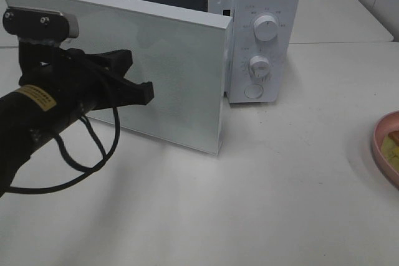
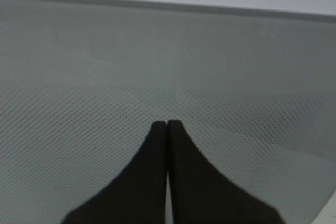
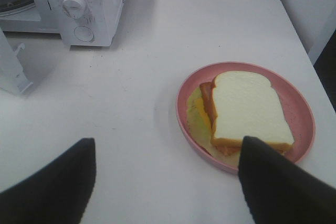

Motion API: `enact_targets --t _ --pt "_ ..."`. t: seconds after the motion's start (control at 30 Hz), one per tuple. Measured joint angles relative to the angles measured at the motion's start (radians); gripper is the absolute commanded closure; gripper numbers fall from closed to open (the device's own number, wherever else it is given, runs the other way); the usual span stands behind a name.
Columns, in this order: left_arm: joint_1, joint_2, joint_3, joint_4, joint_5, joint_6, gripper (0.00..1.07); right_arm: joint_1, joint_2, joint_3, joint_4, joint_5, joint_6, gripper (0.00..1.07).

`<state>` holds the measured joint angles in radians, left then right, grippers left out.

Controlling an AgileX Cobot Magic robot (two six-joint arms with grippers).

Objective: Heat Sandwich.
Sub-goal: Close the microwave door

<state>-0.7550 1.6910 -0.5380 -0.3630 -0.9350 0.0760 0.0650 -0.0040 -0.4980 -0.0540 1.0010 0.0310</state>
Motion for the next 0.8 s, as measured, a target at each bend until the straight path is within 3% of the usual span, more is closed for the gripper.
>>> enact_targets --t 0.8 --pt "-0.002 0.175 -0.312 -0.024 0.114 0.003 1.07 0.0 0.0 0.0 0.0 0.0 0.001 0.34"
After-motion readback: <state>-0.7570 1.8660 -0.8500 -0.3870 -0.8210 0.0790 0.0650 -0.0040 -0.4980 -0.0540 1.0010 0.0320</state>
